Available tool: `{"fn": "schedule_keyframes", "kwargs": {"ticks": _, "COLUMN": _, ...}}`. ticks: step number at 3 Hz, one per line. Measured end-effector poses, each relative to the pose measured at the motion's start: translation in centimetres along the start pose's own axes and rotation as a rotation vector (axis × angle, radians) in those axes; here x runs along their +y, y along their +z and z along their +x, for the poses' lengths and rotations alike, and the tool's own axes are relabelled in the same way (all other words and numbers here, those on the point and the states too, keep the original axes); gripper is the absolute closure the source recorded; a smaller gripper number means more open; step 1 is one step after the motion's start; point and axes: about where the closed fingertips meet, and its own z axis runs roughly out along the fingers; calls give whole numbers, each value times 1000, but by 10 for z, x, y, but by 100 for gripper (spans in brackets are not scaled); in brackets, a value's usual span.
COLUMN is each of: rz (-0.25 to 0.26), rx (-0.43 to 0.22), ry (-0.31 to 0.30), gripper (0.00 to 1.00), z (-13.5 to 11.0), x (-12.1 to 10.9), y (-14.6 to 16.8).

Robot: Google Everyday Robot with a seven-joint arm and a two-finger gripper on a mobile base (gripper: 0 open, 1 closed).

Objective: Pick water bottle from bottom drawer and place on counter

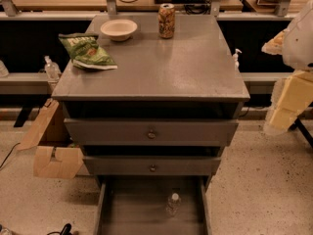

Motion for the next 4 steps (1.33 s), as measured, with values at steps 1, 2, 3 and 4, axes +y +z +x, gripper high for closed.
{"fn": "schedule_keyframes", "kwargs": {"ticks": 1, "rz": 0, "rx": 0, "ry": 0, "gripper": 0, "z": 0, "x": 0, "y": 0}}
{"fn": "schedule_keyframes", "kwargs": {"ticks": 2, "rz": 15, "rx": -61, "ry": 13, "gripper": 0, "z": 5, "x": -2, "y": 14}}
{"fn": "schedule_keyframes", "kwargs": {"ticks": 3, "rz": -17, "rx": -244, "ry": 33, "gripper": 0, "z": 31, "x": 37, "y": 79}}
{"fn": "schedule_keyframes", "kwargs": {"ticks": 4, "rz": -31, "rx": -433, "ry": 105, "gripper": 0, "z": 49, "x": 69, "y": 151}}
